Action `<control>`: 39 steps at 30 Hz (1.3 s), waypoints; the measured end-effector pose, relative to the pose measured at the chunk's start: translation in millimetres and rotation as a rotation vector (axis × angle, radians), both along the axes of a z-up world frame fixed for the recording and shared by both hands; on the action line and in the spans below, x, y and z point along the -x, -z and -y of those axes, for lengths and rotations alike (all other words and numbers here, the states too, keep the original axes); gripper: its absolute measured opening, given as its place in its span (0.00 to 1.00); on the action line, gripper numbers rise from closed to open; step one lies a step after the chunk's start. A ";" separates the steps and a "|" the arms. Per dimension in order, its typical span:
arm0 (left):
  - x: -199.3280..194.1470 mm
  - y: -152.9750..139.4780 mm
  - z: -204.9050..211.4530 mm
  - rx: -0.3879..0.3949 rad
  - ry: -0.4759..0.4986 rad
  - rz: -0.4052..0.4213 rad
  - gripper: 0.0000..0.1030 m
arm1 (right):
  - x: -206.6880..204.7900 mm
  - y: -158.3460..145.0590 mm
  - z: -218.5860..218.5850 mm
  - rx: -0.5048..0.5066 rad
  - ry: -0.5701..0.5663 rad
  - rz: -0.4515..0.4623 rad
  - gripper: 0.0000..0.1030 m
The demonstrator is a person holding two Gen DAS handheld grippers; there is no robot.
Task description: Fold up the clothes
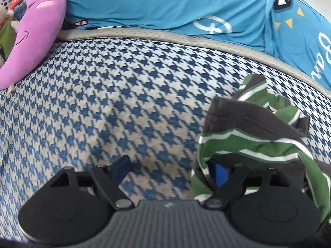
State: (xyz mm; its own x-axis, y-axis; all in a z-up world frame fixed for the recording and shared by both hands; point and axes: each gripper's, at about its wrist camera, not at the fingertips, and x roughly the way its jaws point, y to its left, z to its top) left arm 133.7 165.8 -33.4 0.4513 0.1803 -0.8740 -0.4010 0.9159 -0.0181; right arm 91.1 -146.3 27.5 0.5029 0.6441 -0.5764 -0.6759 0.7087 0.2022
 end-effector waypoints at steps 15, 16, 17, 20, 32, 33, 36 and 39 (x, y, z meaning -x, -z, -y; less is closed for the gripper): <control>9.3 -0.7 -23.4 -0.021 -0.055 -0.006 0.87 | -70.6 22.0 -63.0 -0.009 0.138 -0.050 0.42; 10.0 -0.5 -26.4 -0.018 -0.062 -0.006 0.87 | -72.3 23.3 -70.0 -0.004 0.139 -0.051 0.43; 10.6 -0.9 -28.9 -0.014 -0.067 -0.005 0.87 | -73.8 24.1 -77.1 0.001 0.141 -0.052 0.44; 12.4 -2.1 -35.5 -0.007 -0.084 -0.004 0.87 | -79.9 26.4 -95.7 0.002 0.158 -0.059 0.46; 18.9 -4.1 -60.7 -0.020 -0.128 -0.018 0.88 | -111.4 55.4 -135.4 0.062 0.195 -0.119 0.49; 19.3 -4.9 -62.7 -0.020 -0.132 -0.016 0.88 | -110.7 56.2 -138.9 0.075 0.192 -0.107 0.47; 22.3 -8.3 -65.6 -0.019 -0.143 -0.004 0.88 | -109.1 56.7 -147.8 0.099 0.174 -0.078 0.24; 23.1 -15.5 -66.8 -0.025 -0.143 0.029 0.88 | -108.4 54.1 -150.7 0.086 0.162 -0.067 0.16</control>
State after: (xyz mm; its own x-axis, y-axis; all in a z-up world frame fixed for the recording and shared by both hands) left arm 110.6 232.7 -17.9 0.4441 0.2662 -0.8555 -0.5269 0.8498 -0.0091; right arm 199.5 4.4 -26.6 0.5546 0.5049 -0.6614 -0.5387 0.8237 0.1771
